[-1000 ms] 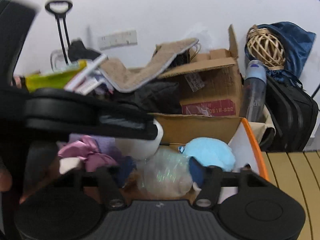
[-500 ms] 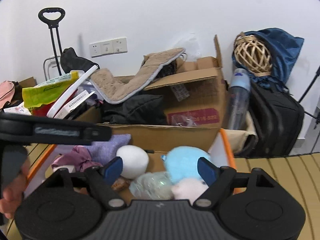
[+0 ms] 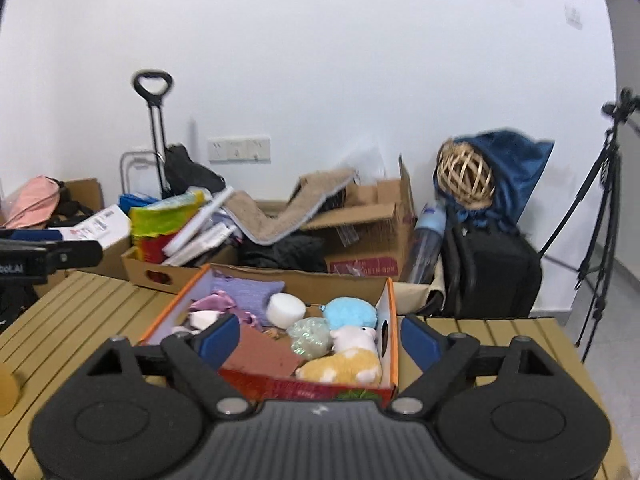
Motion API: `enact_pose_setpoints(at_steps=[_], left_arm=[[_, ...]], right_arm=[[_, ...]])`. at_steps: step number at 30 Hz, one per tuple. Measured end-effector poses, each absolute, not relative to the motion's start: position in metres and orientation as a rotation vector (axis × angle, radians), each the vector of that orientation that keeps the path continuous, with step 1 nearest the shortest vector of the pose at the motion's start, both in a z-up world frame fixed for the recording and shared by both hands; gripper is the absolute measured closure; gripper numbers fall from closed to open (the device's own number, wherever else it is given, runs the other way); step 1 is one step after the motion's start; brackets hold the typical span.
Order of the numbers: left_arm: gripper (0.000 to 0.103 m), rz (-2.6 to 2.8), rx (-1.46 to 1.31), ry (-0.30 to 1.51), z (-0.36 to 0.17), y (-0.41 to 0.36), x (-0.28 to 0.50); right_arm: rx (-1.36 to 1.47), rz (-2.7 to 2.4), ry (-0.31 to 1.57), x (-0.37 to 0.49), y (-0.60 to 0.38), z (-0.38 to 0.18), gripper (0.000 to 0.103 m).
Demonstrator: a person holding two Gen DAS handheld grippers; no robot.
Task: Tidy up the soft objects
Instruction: 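Open both grippers in the box and withdraw them over the table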
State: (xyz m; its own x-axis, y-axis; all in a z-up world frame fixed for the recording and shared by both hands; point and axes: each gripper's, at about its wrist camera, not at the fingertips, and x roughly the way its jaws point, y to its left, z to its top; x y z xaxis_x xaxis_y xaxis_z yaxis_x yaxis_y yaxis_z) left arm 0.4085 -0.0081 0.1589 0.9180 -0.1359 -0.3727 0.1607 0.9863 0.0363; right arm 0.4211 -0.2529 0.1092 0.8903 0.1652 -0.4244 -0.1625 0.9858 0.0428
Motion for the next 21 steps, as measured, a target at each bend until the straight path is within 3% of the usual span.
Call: enact_pose_setpoints(at_steps=[7, 16, 21], left_arm=[[0.012, -0.129, 0.048, 0.337, 0.139, -0.005, 0.284], [0.004, -0.066, 0.053, 0.262, 0.077, -0.001, 0.144], [0.004, -0.031, 0.04, 0.24, 0.052, 0.003, 0.093]], right_arm=[[0.058, 0.196, 0.358, 0.293, -0.246, 0.099, 0.011], [0.042, 0.183, 0.234, 0.161, -0.23, 0.039, 0.009], [0.097, 0.172, 0.294, 0.114, -0.228, 0.005, 0.009]])
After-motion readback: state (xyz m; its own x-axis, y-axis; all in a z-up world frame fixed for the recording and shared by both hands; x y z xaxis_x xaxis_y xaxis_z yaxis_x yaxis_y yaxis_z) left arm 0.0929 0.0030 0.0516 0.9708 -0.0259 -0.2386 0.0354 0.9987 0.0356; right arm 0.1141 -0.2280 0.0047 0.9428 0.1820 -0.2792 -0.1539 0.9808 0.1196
